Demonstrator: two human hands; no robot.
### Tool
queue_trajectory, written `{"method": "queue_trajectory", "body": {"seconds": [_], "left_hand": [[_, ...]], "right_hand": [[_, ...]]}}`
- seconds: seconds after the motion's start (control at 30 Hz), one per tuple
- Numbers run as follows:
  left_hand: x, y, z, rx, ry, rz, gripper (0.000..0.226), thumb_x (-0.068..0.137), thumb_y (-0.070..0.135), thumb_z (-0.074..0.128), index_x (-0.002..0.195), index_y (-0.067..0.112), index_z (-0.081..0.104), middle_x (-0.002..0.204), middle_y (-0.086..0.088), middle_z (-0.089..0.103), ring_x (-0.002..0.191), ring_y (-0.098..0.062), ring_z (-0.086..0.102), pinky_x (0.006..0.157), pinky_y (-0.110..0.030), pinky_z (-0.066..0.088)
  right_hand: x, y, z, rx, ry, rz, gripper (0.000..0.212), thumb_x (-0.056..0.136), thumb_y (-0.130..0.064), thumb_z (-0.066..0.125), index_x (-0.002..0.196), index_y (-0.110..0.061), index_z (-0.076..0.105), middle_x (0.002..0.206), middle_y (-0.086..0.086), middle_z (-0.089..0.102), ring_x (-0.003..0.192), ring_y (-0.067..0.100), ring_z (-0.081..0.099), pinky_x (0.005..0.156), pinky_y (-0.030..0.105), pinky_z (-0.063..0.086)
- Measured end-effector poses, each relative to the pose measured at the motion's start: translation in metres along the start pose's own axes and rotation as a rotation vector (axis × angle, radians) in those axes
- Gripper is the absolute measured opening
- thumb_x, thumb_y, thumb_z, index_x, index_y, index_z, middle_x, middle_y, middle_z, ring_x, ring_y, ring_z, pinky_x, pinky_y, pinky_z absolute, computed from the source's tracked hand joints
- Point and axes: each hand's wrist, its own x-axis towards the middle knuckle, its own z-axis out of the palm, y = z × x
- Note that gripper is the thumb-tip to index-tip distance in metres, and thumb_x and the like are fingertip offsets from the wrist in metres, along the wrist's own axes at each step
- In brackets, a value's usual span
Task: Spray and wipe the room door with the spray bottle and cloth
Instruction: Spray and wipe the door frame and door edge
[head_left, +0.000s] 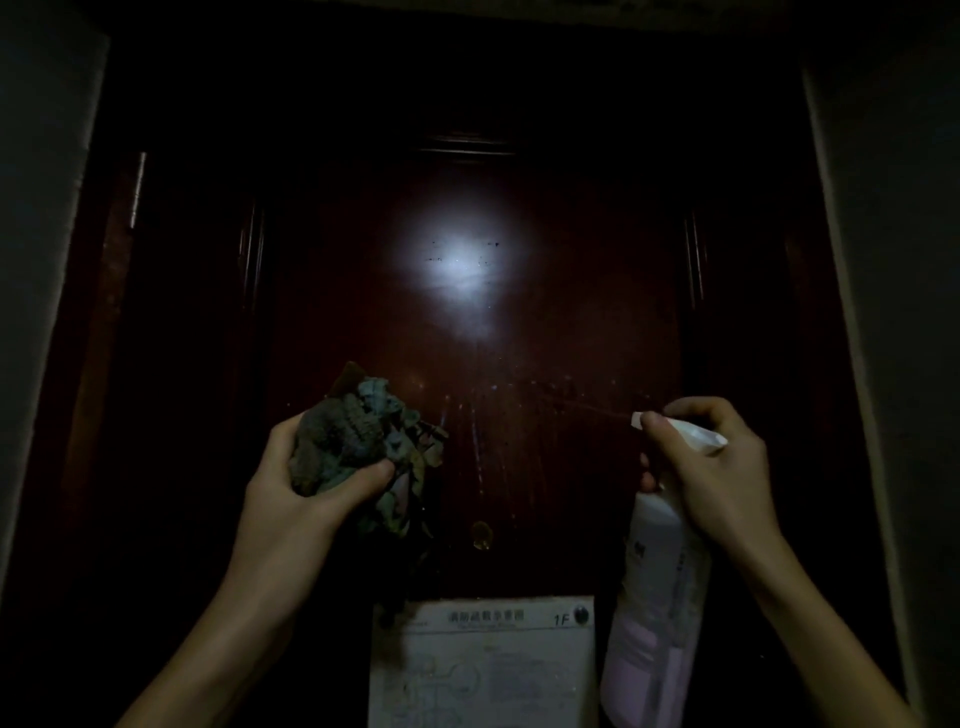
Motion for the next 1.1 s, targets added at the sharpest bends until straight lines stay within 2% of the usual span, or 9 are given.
{"method": "queue_trajectory", "body": {"seconds": [0.2,0.37,0.47,0.57,0.73,0.83,0.93,1.0,1.1], "left_hand": [[0.015,-0.007,-0.017,-0.046,-0.012,-0.002,0.057,0.074,0.016,0.079,0.123,0.034,0.055,0.111,0.006,0.067,0.099,-0.011,0.067,0.079,-0.031,0.053],[0.025,-0.012,-0.034,-0.094,-0.025,-0.009,0.057,0.076,0.013,0.078,0.125,0.031,0.056,0.111,0.005,0.069,0.098,-0.010,0.068,0.085,-0.034,0.054],[0.028,-0.015,-0.043,-0.114,-0.025,-0.004,0.056,0.075,0.012,0.078,0.124,0.030,0.057,0.111,0.005,0.069,0.099,-0.011,0.068,0.086,-0.035,0.054],[0.031,-0.020,-0.055,-0.126,-0.032,0.000,0.056,0.074,0.013,0.079,0.123,0.032,0.058,0.111,0.006,0.070,0.099,-0.010,0.068,0.085,-0.034,0.054],[0.028,-0.027,-0.070,-0.154,-0.050,-0.002,0.056,0.075,0.015,0.079,0.124,0.033,0.057,0.110,0.007,0.070,0.097,-0.008,0.069,0.080,-0.030,0.054],[0.028,-0.030,-0.076,-0.153,-0.057,-0.006,0.055,0.074,0.016,0.079,0.122,0.034,0.058,0.110,0.007,0.070,0.097,-0.008,0.069,0.081,-0.032,0.055],[0.030,-0.031,-0.082,-0.150,-0.069,-0.002,0.055,0.073,0.016,0.080,0.121,0.034,0.058,0.109,0.007,0.071,0.096,-0.008,0.069,0.082,-0.033,0.055],[0.031,-0.032,-0.085,-0.148,-0.069,0.005,0.056,0.073,0.016,0.080,0.121,0.035,0.058,0.110,0.007,0.071,0.098,-0.008,0.069,0.083,-0.034,0.055],[0.032,-0.033,-0.089,-0.145,-0.079,0.013,0.056,0.074,0.017,0.080,0.122,0.036,0.057,0.111,0.008,0.069,0.096,-0.005,0.069,0.081,-0.032,0.055]], "right_hand": [[-0.006,-0.010,0.018,0.007,-0.002,-0.006,0.021,0.089,-0.011,0.066,0.108,-0.011,0.057,0.064,0.005,0.072,0.053,0.014,0.068,0.053,0.028,0.058],[-0.009,-0.013,0.032,-0.147,0.071,-0.095,0.020,0.087,-0.014,0.069,0.102,-0.005,0.060,0.077,0.013,0.067,0.052,0.005,0.065,0.050,0.019,0.054],[-0.013,-0.017,0.041,-0.200,0.106,-0.119,0.021,0.087,-0.017,0.071,0.103,-0.007,0.060,0.084,0.005,0.067,0.061,-0.001,0.067,0.058,0.018,0.056],[-0.018,-0.021,0.047,-0.228,0.096,-0.119,0.025,0.087,-0.019,0.070,0.109,-0.013,0.060,0.089,-0.002,0.069,0.074,0.001,0.071,0.069,0.020,0.057],[-0.034,-0.026,0.061,-0.273,0.129,-0.156,0.015,0.087,-0.016,0.070,0.096,-0.011,0.060,0.081,-0.004,0.063,0.058,-0.010,0.063,0.052,0.007,0.048],[-0.042,-0.027,0.066,-0.263,0.139,-0.156,0.019,0.088,-0.018,0.069,0.102,-0.012,0.058,0.086,-0.008,0.061,0.062,-0.011,0.064,0.053,0.007,0.048],[-0.044,-0.027,0.070,-0.301,0.122,-0.148,0.028,0.087,-0.022,0.069,0.112,-0.015,0.058,0.095,-0.016,0.060,0.077,-0.011,0.063,0.063,0.006,0.047],[-0.046,-0.026,0.072,-0.309,0.111,-0.152,0.023,0.087,-0.021,0.070,0.107,-0.015,0.060,0.094,-0.013,0.062,0.075,-0.017,0.061,0.061,0.004,0.047],[-0.050,-0.022,0.075,-0.329,0.130,-0.157,0.017,0.087,-0.021,0.070,0.098,-0.014,0.060,0.089,-0.008,0.063,0.070,-0.015,0.060,0.058,0.008,0.048]]}}
